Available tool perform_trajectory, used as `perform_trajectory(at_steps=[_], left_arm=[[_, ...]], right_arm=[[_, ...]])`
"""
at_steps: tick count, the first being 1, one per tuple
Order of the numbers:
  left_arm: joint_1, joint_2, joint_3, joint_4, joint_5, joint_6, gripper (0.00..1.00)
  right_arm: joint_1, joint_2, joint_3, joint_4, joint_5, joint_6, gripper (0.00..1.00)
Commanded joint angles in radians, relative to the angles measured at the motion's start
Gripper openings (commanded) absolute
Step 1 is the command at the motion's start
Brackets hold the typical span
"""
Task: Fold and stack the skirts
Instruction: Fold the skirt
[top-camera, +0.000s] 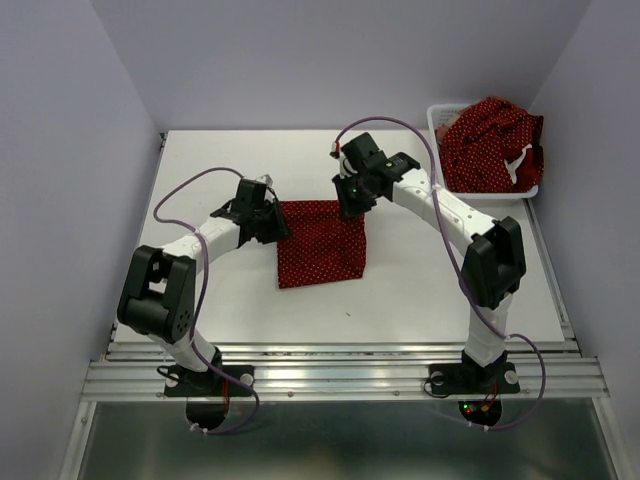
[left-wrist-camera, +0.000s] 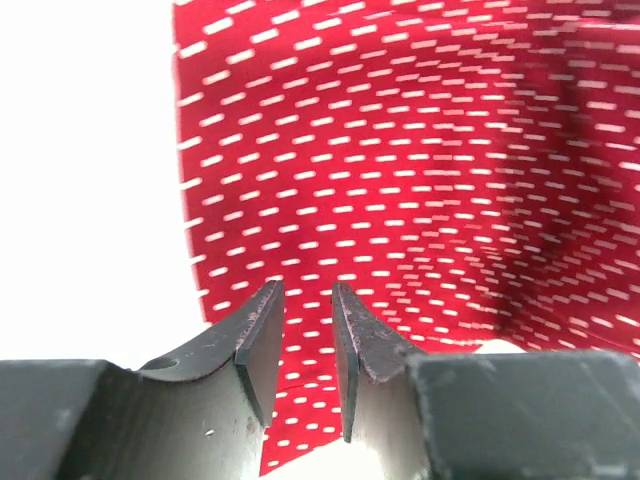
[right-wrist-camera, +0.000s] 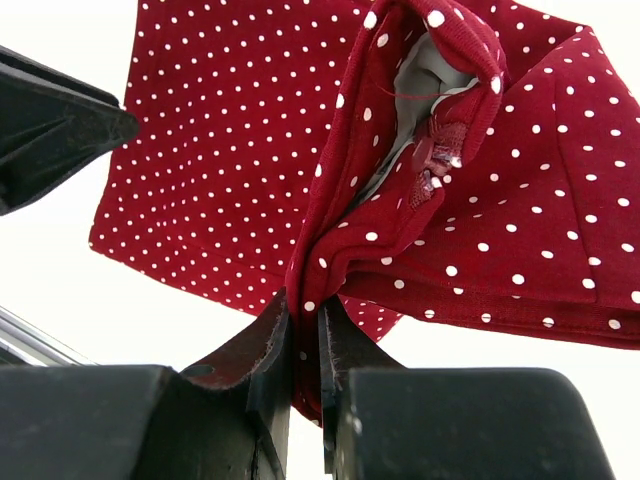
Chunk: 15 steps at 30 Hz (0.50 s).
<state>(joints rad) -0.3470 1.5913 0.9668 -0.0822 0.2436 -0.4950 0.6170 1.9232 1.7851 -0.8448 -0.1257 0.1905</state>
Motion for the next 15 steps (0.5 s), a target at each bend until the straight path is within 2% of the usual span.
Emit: perform_trajectory(at_steps=[1,7,12,15], left_arm=[[0.008,0.018,-0.025,-0.034,-0.076,-0.030,0.37],[0.009,0.099,0.001,-0.067,-0.122,-0.040,0.40],[0.008,0.140,0.029,-0.149,-0.233,-0.047,0.41],[0.000,0.154,0.021,-0.140,-0.228,-0.040,0.48]], right_arm=[[0.009,0.003,0.040,0.036,0.011,-0.005,0.01],[0.009,0.000,0.036,0.033,-0.003,-0.006,0.01],[0.009,-0.004,0.039,0.036,-0.017,-0.017,0.01],[0.018,0.000,0.051,0.038,-0.023,-0.033,0.01]])
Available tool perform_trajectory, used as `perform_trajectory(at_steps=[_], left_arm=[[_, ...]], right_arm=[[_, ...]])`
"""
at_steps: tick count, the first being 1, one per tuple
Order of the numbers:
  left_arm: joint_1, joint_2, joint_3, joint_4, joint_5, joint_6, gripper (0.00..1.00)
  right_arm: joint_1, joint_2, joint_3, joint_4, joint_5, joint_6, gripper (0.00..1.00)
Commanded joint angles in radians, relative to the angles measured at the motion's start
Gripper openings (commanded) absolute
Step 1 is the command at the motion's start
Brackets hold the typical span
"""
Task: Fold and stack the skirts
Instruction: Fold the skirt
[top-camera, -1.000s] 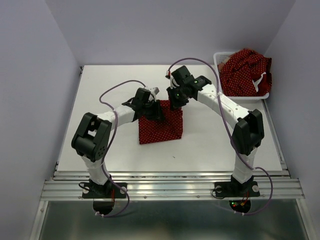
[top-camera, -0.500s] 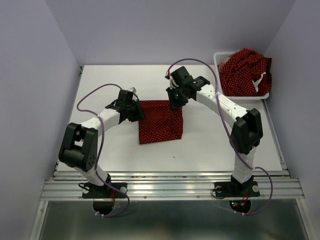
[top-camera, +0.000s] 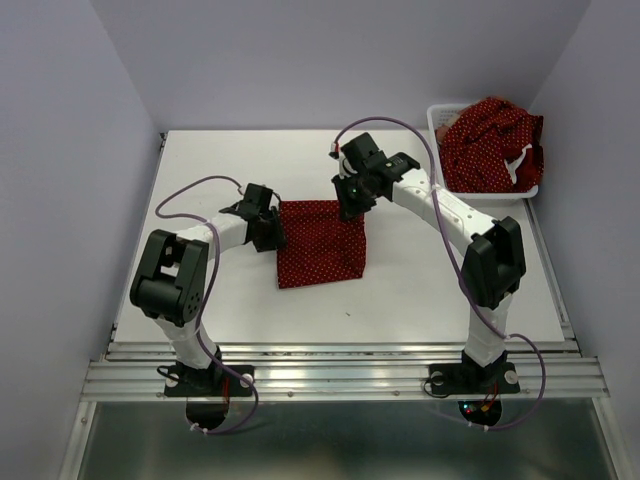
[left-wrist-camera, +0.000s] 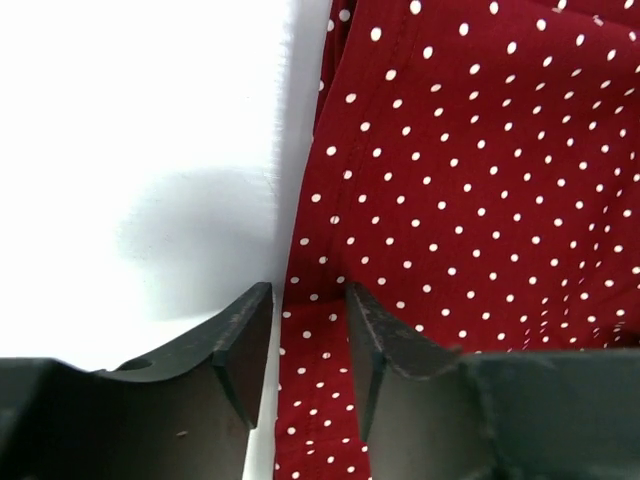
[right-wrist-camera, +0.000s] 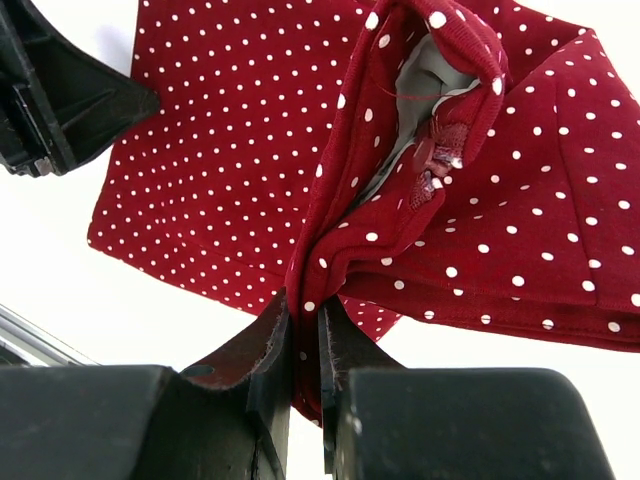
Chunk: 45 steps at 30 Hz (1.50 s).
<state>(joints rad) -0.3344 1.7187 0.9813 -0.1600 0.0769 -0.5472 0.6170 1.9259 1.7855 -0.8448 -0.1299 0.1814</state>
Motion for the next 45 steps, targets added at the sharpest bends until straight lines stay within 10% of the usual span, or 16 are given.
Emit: perform_trajectory(at_steps=[1,12,29,38,41,45], left_arm=[[-0.014,0.035,0.008,-0.059,-0.055,0.012,0.48],[-0.028,0.093,0.008,0.011,0.086,0.029,0.30],[-0.026,0.056,0.028,-0.036,0.052,0.004,0.32],[0.023,-0.065,-0.010,-0.088,-0.014,-0.037,0.61],[0.058,-0.143,-0.049,-0.098,-0.040,-0.051,0.73],[0.092,-0.241,-0.095,-0.147,-0.110,-0.077,0.94]], right_arm=[[0.018,-0.001,0.057,0.039,-0.020,-0.034,0.01],[0.093,0.105,0.230,0.044,-0.046,-0.071,0.02],[0.124,0.335,0.333,0.027,-0.074,-0.045,0.09],[0.133,0.317,0.333,0.145,-0.215,-0.078,0.59],[0.133,0.289,0.305,0.199,-0.235,-0.120,1.00],[0.133,0.236,0.258,0.262,-0.198,-0.151,1.00]])
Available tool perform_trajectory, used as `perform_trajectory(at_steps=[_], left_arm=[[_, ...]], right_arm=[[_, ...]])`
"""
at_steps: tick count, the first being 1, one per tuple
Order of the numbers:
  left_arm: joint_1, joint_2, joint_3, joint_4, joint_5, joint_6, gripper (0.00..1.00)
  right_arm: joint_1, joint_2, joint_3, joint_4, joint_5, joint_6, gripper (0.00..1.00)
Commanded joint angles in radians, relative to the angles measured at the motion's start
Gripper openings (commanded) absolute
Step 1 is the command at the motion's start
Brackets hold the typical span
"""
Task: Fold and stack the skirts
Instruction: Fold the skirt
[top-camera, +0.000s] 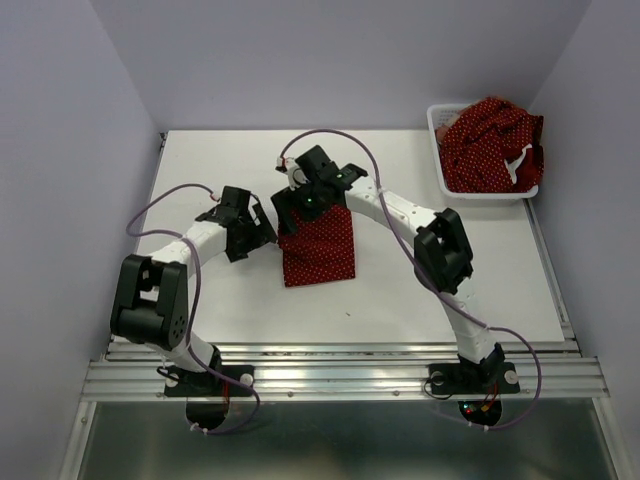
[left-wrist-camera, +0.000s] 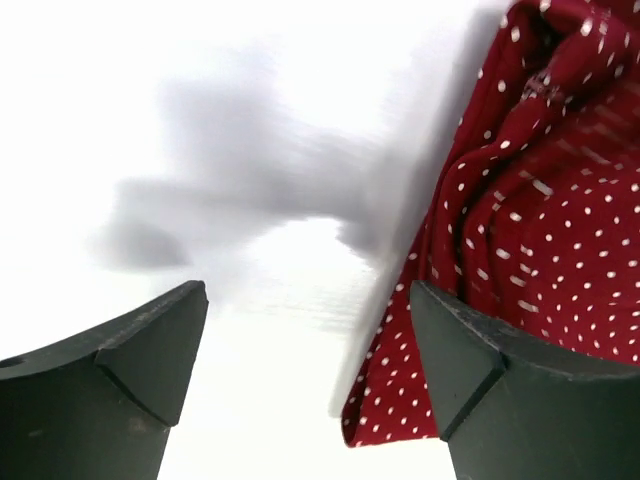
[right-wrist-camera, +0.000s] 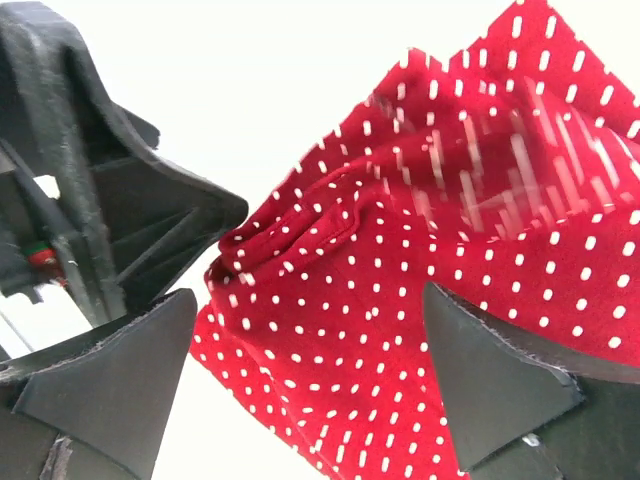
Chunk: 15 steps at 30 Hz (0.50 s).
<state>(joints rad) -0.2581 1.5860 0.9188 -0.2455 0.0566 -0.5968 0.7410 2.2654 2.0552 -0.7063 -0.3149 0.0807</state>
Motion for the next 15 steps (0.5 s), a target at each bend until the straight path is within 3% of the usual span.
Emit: perform_trajectory(at_steps=[1,8,15], left_arm=[[0.020,-0.125,-0.041,-0.069,-0.101,-0.035,0.97],[0.022,-0.199,-0.067,-0.068,-0.086,-0.043,0.99],[-0.013,-0.215,-0.103,0.040,0.054,-0.021,0.99]], right_arm=[[0.009,-0.112,-0.016,0.131,0.011,-0.050,1.00],[0.009,-0.164,-0.061,0.157,0.175,-0.068,1.00],[-0.055,-0.201,-0.138,0.154,0.332,-0.101,1.00]])
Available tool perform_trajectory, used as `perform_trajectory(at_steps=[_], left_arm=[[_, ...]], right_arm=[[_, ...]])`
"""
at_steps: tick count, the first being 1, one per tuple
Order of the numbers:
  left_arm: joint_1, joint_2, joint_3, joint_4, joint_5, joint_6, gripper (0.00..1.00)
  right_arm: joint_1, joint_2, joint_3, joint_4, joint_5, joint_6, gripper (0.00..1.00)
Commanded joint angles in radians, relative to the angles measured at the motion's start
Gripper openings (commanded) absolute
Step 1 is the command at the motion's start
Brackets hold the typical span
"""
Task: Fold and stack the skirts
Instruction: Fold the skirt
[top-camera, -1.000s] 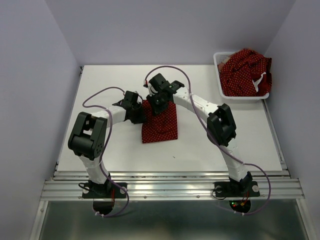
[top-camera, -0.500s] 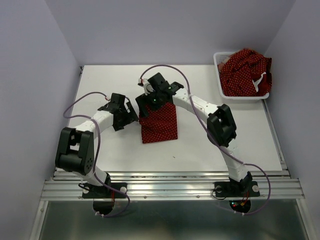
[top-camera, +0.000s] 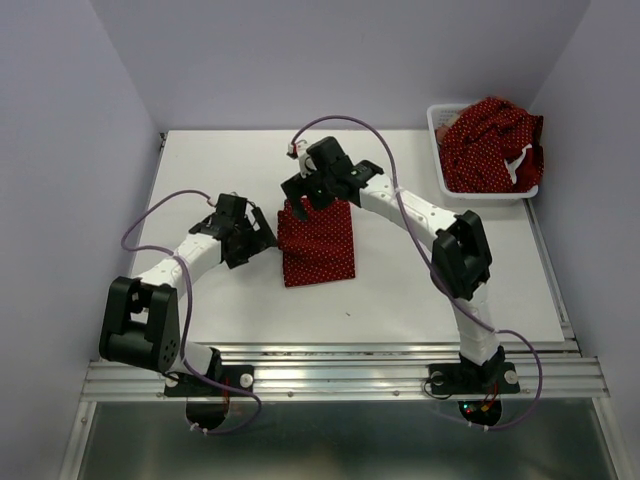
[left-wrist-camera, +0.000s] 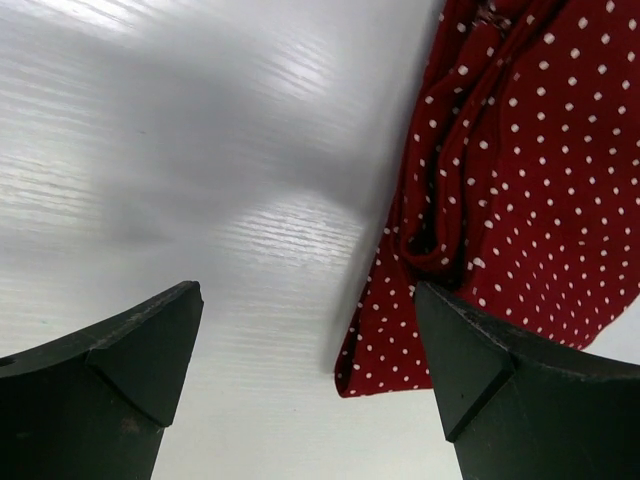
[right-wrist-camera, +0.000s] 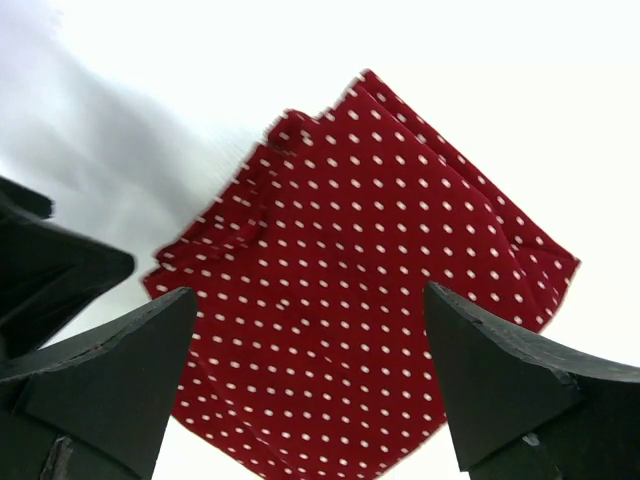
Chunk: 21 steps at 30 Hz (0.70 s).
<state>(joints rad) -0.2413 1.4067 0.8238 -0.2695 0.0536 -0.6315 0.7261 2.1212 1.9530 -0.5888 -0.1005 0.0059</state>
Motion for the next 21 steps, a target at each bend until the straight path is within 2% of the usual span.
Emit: perform_trajectory(at_steps=[1,8,12,17,19,21], left_arm=[[-0.056,-0.034,0.003,0.069,0.051,0.013,0.99],[-0.139,-0.060,0.084,0.056,-0.058,-0.031,0.99],[-0.173,-0.083,0.152,0.047,-0.110,-0.037,0.99],[-0.211,-0.034,0.186,0.150,-0.058,-0.011,0.99],[-0.220,0.032,0.208,0.162,0.020,0.007,0.99],[-0.234,0.075,0.219,0.155,0.046,0.027,0.99]], right_arm=[[-0.068,-0.059,-0.040,0.038,0.134,-0.027,1.00],[-0.154,-0.001,-0.017,0.044,0.050,-0.023,1.00],[-0.166,0.078,0.075,0.046,-0.001,-0.009,1.00],[-0.188,0.158,0.128,0.116,-0.140,0.039,1.00],[-0.188,0.180,0.148,0.122,-0.182,0.036,1.00],[-0.188,0.215,0.165,0.122,-0.167,0.045,1.00]])
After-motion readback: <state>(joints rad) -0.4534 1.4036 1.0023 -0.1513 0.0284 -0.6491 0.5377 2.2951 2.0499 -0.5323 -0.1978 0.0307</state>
